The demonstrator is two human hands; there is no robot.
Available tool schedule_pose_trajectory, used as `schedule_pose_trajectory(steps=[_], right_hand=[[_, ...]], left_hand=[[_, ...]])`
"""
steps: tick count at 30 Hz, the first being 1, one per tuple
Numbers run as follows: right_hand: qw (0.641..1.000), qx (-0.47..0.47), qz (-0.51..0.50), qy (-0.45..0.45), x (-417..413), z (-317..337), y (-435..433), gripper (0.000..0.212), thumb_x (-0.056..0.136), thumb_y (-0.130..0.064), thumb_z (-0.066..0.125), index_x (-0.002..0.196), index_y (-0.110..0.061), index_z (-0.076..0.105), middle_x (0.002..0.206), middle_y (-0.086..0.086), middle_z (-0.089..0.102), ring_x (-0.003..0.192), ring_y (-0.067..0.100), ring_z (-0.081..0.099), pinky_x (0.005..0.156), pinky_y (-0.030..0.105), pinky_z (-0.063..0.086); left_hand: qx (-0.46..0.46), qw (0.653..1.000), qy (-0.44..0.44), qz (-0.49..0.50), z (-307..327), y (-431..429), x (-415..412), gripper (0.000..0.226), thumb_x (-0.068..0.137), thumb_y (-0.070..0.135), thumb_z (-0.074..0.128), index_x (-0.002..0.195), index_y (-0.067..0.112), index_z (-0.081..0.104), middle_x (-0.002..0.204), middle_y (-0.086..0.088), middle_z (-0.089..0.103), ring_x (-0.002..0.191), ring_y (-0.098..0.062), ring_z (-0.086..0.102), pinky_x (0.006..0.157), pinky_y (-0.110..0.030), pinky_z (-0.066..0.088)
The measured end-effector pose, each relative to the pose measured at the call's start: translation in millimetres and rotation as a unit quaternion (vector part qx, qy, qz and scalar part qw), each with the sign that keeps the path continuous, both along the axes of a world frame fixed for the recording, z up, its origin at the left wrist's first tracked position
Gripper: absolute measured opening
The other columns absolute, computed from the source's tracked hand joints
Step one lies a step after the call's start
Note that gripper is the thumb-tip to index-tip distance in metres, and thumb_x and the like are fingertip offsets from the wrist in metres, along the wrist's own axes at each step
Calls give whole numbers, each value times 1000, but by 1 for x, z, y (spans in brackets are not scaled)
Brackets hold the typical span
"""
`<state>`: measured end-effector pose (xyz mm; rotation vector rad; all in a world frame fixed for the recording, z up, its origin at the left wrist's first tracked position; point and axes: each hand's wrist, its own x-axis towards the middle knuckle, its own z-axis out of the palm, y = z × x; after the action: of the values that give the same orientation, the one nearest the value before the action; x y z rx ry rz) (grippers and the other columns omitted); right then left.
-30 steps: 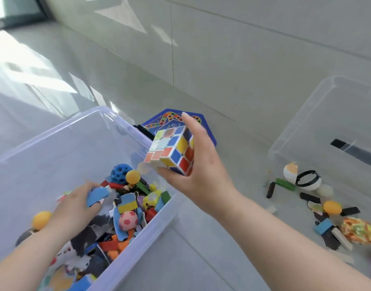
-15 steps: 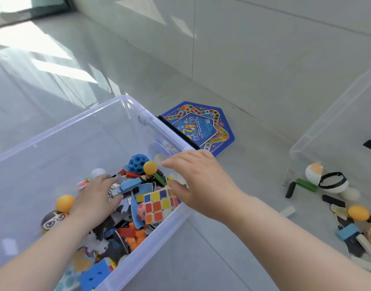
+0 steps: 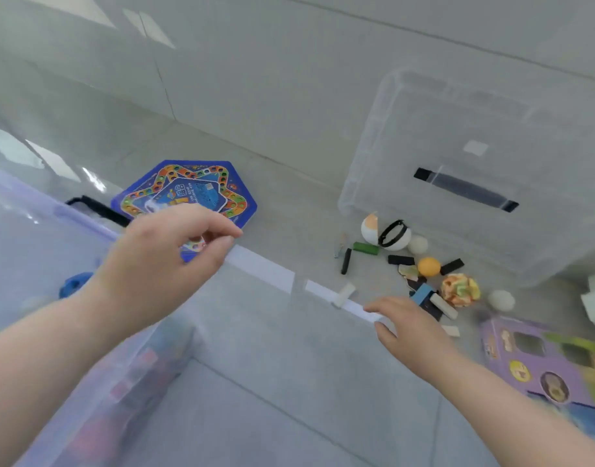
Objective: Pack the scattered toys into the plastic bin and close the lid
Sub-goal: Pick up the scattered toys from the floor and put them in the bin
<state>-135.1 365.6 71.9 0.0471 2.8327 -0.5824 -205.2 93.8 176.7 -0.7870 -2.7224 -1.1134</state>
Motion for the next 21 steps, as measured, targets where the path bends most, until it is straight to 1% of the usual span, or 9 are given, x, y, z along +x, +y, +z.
schedule_pose_trajectory(steps=[3, 5, 8, 12, 14, 16, 18, 19, 21], right_hand=[[995, 21, -89, -47, 27, -29, 39, 37, 93, -14, 44, 129, -19, 48, 136, -4, 48, 129, 14, 37, 102, 20, 29], [988, 61, -123, -78, 45, -46, 62, 40, 91, -15, 46, 130, -18, 47, 139, -3, 45, 131, 17, 33, 104, 22, 27], [974, 93, -199, -61, 68, -61, 91, 42, 86, -15, 55, 128, -11, 51, 141, 8, 40, 133, 27, 30, 106, 31, 25], [947, 126, -288, -63, 87, -67, 123, 52, 87, -24, 54, 136, -16, 38, 150, 6, 24, 138, 27, 19, 110, 34, 17], [949, 146, -273, -62, 92, -74, 133, 57, 88, -28, 54, 139, -17, 32, 154, 6, 17, 141, 28, 14, 113, 35, 14], [957, 148, -245, -37, 90, -81, 137, 59, 82, -23, 63, 135, -10, 42, 153, 13, 23, 140, 34, 21, 113, 42, 20], [967, 157, -201, 7, 83, -88, 140, 61, 61, -20, 82, 116, -4, 62, 136, 21, 50, 125, 39, 48, 100, 47, 41], [970, 173, -171, 27, 76, -93, 140, 62, 45, -21, 89, 102, -5, 69, 120, 20, 63, 108, 37, 62, 86, 45, 51], [975, 194, -106, 31, 59, -98, 137, 53, 33, -19, 88, 83, -11, 74, 95, 10, 74, 81, 28, 72, 64, 39, 57]], left_hand=[[-53, 993, 9, -106, -17, 49, 1, 20, 75, 36, 43, 88, 29, 56, 71, 23, 59, 73, 10, 49, 70, -2, 34], [-74, 987, -10, -146, -40, 79, 6, 27, 75, 37, 39, 81, 26, 64, 70, 24, 54, 73, 8, 45, 67, -4, 34], [-124, 977, -84, -151, -85, 117, 18, 39, 80, 42, 38, 93, 20, 67, 75, 28, 49, 77, 11, 47, 71, -10, 39], [-234, 945, -171, -152, -137, 149, 32, 27, 93, 23, 44, 117, 22, 57, 118, 11, 56, 115, -8, 49, 92, -18, 35], [-276, 934, -179, -143, -157, 157, 33, 34, 93, 23, 44, 127, 23, 49, 137, 8, 44, 128, -12, 39, 101, -22, 32], [-301, 930, -189, -96, -170, 164, 26, 45, 92, 25, 45, 137, 22, 35, 149, 5, 26, 138, -15, 24, 108, -26, 26], [-318, 925, -204, -46, -177, 171, 16, 57, 92, 28, 46, 143, 20, 22, 154, 0, 14, 142, -20, 14, 112, -30, 20], [-320, 923, -214, -28, -180, 176, 11, 60, 92, 29, 46, 144, 18, 18, 155, -2, 11, 142, -22, 12, 113, -31, 18], [-318, 919, -233, -8, -185, 184, 3, 64, 92, 29, 47, 145, 17, 14, 154, -3, 13, 142, -24, 13, 114, -32, 18]])
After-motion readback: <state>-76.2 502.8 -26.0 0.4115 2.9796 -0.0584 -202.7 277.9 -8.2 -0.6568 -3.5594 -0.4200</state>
